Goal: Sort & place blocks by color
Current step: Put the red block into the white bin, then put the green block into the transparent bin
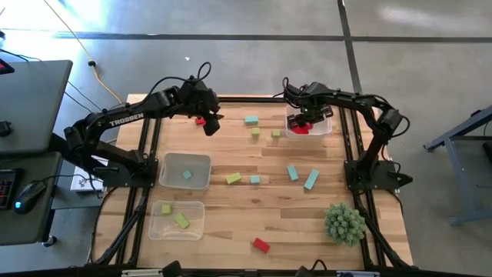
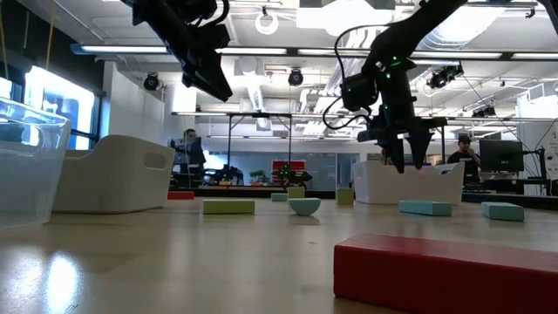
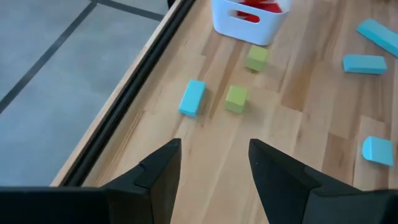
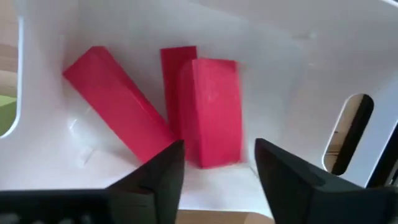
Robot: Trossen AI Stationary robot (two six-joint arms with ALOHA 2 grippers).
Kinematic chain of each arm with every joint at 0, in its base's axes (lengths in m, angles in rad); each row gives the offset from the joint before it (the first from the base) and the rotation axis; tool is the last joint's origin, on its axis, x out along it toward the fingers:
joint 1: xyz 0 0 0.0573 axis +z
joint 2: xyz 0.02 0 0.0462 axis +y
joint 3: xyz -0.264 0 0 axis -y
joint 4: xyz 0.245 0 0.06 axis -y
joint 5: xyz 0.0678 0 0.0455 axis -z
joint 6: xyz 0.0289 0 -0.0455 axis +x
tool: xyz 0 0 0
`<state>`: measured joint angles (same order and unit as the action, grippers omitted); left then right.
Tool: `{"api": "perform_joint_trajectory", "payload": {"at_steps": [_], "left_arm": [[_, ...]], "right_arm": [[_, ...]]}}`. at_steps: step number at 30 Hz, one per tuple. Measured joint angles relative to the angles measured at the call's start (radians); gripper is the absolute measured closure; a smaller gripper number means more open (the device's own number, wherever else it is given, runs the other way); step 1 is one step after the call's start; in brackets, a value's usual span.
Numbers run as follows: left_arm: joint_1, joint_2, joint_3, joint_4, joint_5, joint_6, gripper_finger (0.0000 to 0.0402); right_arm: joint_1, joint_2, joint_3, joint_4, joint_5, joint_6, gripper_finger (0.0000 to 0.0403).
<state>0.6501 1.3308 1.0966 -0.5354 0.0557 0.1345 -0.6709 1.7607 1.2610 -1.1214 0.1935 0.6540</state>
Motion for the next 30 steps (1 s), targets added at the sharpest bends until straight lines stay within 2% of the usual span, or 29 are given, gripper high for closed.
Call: {"api": "perform_joint_trajectory", "payload": {"at_steps": [4,10,22,30], "left_arm": [[-0.022,0.000,0.000,-0.001,0.012,0.000,0.0225],[-0.049,-0.001,0.000,-0.002,0.107,-0.027,0.0222],[-0.129,-0.001,0.000,-0.014,0.103,-0.092,0.0174],[-0.227,0.008,-0.003,-0.012,0.089,-0.155,0.0176]], "right_arm": [[0.004,0.000,0.000,0.000,-0.001,0.000,0.0195],[0.004,0.000,0.000,0.000,-0.045,0.012,0.0192],[0.089,-0.060,0.000,0.034,-0.036,0.060,0.0190],[0.162,-0.128,0.000,0.101,-0.003,0.090,0.0190]]}}
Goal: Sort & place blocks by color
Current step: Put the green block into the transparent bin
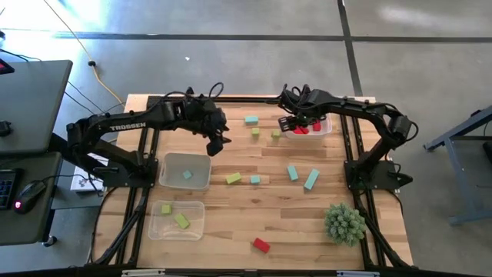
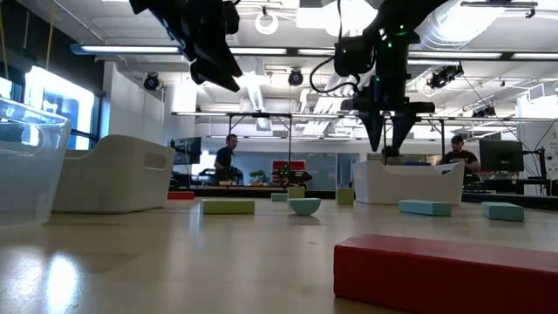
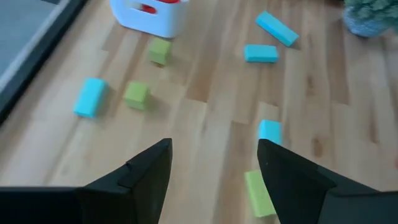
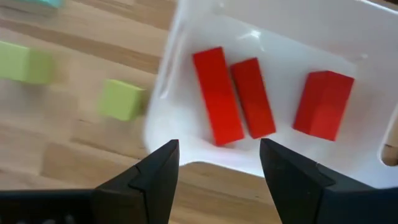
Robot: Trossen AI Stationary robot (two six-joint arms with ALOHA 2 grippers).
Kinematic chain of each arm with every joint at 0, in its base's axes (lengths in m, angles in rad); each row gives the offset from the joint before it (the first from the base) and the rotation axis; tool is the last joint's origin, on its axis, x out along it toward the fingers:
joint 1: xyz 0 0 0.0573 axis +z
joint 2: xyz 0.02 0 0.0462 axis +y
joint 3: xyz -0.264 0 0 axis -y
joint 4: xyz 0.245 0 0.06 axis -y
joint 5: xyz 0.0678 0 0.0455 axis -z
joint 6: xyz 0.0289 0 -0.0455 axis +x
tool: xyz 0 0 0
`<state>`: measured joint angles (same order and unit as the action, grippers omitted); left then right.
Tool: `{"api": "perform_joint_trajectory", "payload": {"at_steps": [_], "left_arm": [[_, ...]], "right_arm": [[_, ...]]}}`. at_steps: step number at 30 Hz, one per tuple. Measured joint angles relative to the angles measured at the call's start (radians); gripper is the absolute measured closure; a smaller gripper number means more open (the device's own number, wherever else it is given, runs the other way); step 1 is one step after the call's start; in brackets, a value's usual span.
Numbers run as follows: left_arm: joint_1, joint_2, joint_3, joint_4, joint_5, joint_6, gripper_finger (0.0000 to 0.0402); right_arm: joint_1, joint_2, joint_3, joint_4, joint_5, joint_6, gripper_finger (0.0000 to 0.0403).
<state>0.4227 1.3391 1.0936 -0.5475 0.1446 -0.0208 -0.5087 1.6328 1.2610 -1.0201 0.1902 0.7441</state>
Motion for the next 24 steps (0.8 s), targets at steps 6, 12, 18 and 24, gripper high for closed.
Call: {"api": "perform_joint_trajectory", "payload": {"at_steps": [6,12,18,24], "left_arm": [[-0.079,0.032,0.000,-0.002,-0.007,-0.137,0.0176],[-0.156,0.089,-0.001,-0.018,-0.013,-0.299,0.0176],[-0.232,0.167,-0.001,-0.018,-0.090,-0.303,0.0177],[-0.272,0.250,-0.001,-0.017,-0.131,-0.344,0.0177]], "right_arm": [[0.035,-0.016,0.000,0.040,0.006,0.009,0.0190],[0.065,-0.016,0.000,0.078,0.009,0.011,0.0190],[0.098,-0.016,0.000,0.109,0.009,0.008,0.0190],[0.127,-0.016,0.000,0.132,0.009,0.008,0.0190]]}}
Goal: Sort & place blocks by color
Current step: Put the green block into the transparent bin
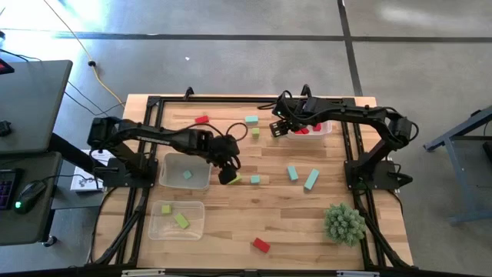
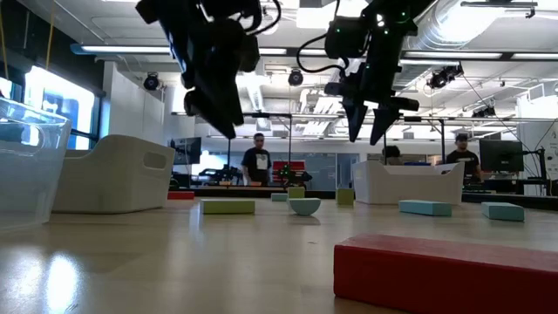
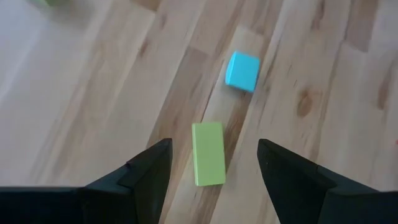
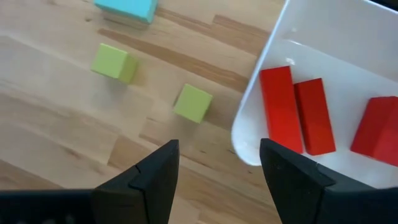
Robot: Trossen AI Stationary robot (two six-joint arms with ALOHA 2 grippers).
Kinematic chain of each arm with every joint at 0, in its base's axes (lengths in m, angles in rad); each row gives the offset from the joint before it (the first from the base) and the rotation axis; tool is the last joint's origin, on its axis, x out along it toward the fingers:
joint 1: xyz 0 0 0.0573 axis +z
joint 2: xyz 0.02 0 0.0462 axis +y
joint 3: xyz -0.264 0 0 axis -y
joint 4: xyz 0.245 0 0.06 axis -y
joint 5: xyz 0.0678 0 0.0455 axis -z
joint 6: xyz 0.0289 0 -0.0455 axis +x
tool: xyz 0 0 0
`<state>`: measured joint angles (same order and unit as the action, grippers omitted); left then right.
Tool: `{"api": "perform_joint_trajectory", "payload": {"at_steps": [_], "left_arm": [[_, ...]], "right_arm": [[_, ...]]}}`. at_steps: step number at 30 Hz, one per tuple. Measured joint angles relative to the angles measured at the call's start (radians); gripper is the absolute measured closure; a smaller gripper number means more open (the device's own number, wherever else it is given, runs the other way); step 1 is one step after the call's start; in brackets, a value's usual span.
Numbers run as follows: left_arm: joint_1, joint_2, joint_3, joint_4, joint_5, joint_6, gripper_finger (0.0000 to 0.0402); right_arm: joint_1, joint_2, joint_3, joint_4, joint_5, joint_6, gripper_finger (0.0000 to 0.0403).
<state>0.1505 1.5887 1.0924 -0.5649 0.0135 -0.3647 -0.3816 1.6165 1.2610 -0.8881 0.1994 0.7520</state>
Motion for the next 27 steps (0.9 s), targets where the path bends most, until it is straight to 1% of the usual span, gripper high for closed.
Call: {"api": "perform_joint_trajectory", "payload": {"at_steps": [7,15,27], "left_arm": [[-0.037,0.092,0.000,0.001,-0.002,-0.004,0.0177],[-0.054,0.203,0.000,0.009,0.000,-0.027,0.0177],[-0.073,0.280,0.002,0.032,-0.015,-0.030,0.0177]], "right_arm": [[0.034,0.000,0.000,0.002,0.001,0.000,0.0190],[0.064,0.000,0.000,0.002,0.036,-0.001,0.0190],[0.080,0.001,0.000,0.002,0.037,-0.001,0.0190]]}}
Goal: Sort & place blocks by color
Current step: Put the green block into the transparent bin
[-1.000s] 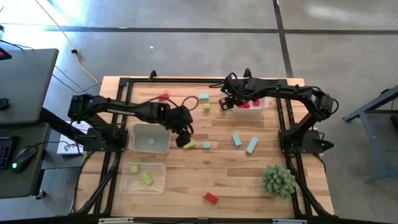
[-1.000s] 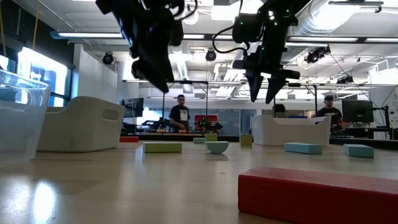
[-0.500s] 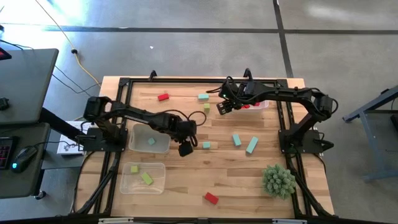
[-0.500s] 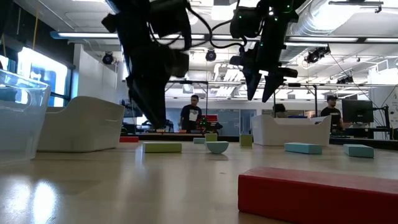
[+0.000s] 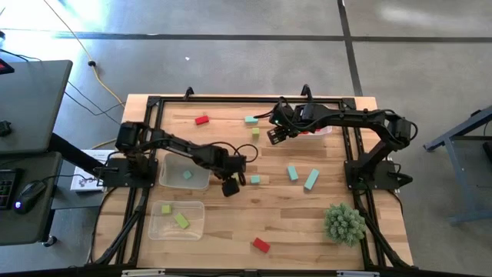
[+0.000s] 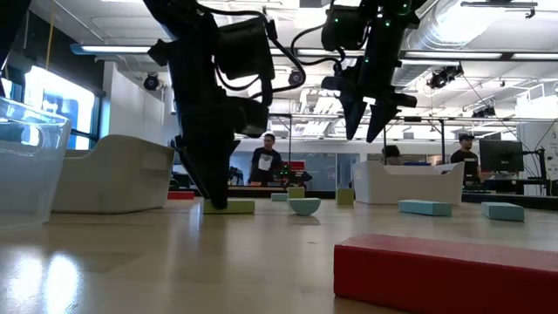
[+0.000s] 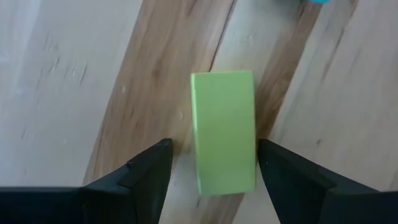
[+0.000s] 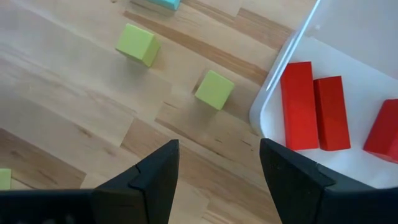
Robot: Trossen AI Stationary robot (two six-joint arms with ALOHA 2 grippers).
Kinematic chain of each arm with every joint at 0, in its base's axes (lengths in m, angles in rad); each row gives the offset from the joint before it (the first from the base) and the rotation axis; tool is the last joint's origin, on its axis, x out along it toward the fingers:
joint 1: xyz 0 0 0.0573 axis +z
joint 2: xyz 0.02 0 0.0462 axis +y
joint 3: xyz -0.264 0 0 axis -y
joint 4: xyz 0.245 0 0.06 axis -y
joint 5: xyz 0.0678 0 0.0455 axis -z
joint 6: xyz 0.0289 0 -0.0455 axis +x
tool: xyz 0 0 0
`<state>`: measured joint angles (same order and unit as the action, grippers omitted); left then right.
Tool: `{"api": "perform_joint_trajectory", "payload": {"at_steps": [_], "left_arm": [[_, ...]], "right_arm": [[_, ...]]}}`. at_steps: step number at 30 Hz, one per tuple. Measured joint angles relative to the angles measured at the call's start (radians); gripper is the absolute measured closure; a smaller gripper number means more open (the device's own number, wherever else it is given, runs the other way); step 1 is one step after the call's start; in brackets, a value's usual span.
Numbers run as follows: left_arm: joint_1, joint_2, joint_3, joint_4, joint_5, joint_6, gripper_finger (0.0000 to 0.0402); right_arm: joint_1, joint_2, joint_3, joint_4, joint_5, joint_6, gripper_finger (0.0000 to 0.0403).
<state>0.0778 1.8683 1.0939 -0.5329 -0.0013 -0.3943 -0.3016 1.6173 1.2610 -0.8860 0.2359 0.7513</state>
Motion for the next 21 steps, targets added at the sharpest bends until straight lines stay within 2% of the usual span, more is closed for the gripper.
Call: {"api": "perform_joint_trajectory", "payload": {"at_steps": [4,8,12,17,21], "left_arm": [[-0.010,0.002,0.000,0.006,-0.054,-0.015,0.0177],[-0.009,0.002,0.000,0.004,-0.057,-0.005,0.0190],[-0.007,0.003,-0.001,0.003,-0.079,0.003,0.0229],[-0.006,0.003,-0.001,0.013,-0.089,0.029,0.0299],[-0.014,-0.001,-0.001,0.018,-0.066,0.028,0.0304]], "right_arm": [[0.000,0.000,0.000,0.000,0.000,-0.010,0.0190],[0.000,0.000,0.000,0.000,0.000,-0.018,0.0190],[0.000,0.000,0.000,0.000,0.001,-0.018,0.0190],[0.001,0.000,0.000,0.000,0.000,-0.018,0.0190],[0.002,0.000,0.000,0.000,0.000,-0.018,0.0190]]}}
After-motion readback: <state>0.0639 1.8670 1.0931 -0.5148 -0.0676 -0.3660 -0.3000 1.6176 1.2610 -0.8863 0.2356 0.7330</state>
